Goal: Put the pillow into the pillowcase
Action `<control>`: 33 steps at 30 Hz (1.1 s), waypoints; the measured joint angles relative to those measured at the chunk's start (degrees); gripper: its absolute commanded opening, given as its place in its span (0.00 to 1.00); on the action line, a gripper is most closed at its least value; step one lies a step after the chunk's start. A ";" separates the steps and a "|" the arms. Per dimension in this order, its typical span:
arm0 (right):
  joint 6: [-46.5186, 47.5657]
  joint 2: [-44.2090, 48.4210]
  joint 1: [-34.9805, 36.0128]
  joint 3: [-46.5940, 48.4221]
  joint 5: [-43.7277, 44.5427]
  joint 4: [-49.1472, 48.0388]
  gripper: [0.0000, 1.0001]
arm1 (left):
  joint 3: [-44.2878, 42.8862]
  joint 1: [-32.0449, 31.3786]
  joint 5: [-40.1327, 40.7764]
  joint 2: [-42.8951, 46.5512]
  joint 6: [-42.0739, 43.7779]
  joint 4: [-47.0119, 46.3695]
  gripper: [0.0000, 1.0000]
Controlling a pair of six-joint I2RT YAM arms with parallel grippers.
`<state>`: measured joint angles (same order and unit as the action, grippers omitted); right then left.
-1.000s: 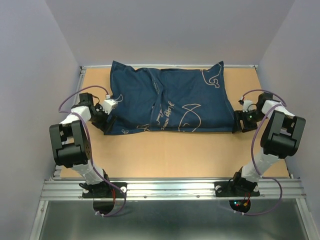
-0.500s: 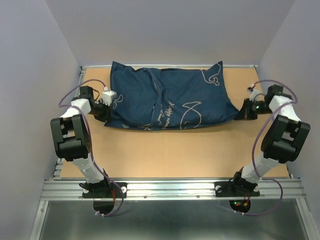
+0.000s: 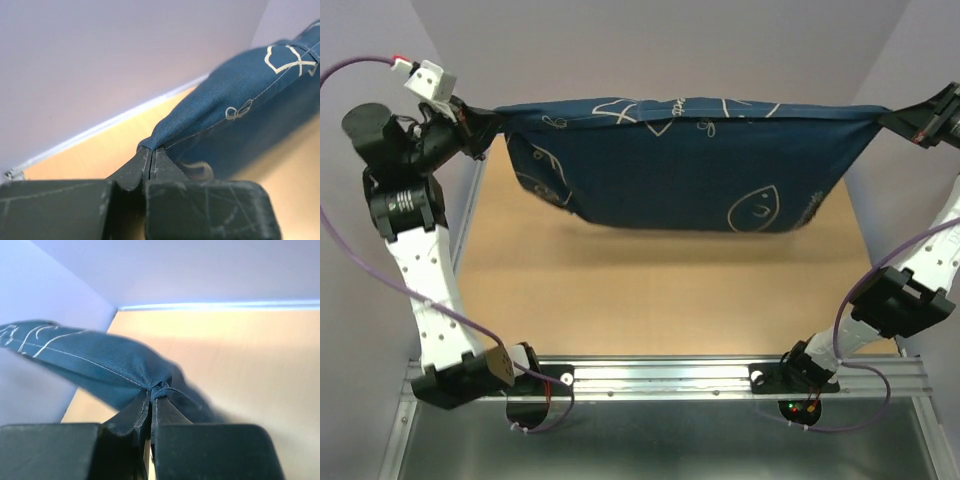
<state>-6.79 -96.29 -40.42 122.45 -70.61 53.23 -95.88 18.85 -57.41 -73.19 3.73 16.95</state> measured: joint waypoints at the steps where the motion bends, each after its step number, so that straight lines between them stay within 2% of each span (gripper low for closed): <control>1: -2.45 0.76 -0.76 1.33 -0.35 -1.42 0.01 | 0.87 0.70 0.20 2.99 -2.38 -2.67 0.00; 6: -10.34 5.79 -3.63 2.49 2.71 -8.02 0.01 | 7.37 1.90 2.43 12.66 -7.89 -10.21 0.00; 10: -11.61 8.26 -3.06 -3.08 5.64 -12.79 0.01 | 12.72 1.84 3.19 15.32 -8.11 -13.09 0.00; 14: -7.63 8.07 5.68 -16.68 13.73 -14.97 0.01 | 18.93 -1.03 6.47 10.21 -7.04 -13.70 0.00; 15: -6.56 6.62 9.35 -19.69 17.25 -15.58 0.07 | 19.87 -1.97 8.33 7.10 -6.67 -13.81 0.12; 16: -5.55 4.68 12.61 -21.66 20.50 -16.02 0.19 | 20.13 -3.06 10.58 2.84 -6.27 -14.27 0.40; 17: -4.42 0.79 16.94 -23.39 24.50 -16.48 0.71 | 19.96 -3.61 11.67 0.07 -6.08 -14.95 0.50; 19: -4.00 -7.52 22.43 -21.55 29.73 -15.72 1.00 | 16.35 -4.59 16.13 -10.99 -5.60 -13.97 0.60; 22: -2.36 -23.98 27.54 -10.51 37.05 -15.58 1.00 | 3.91 -4.50 22.53 -28.35 -4.02 -7.93 0.65; 25: 1.03 -27.45 27.89 -9.55 41.64 -13.00 1.00 | -0.61 -4.20 26.71 -33.77 -0.94 -2.91 0.72; 26: 2.84 -26.67 27.30 -9.62 42.12 -10.99 1.00 | -0.59 -4.11 27.76 -33.40 0.39 -0.22 0.92; 28: 6.97 -22.32 26.27 -11.54 42.03 -9.53 1.00 | 1.70 -3.89 28.76 -29.86 3.37 0.94 0.99; 33: 16.13 -2.51 24.76 -24.24 40.11 -6.99 1.00 | 11.21 -4.02 28.30 -13.31 9.92 3.85 0.99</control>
<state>9.34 -98.80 -15.66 98.21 -30.50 46.24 -84.66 14.83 -29.10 -86.50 13.65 20.80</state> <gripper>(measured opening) 0.999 0.985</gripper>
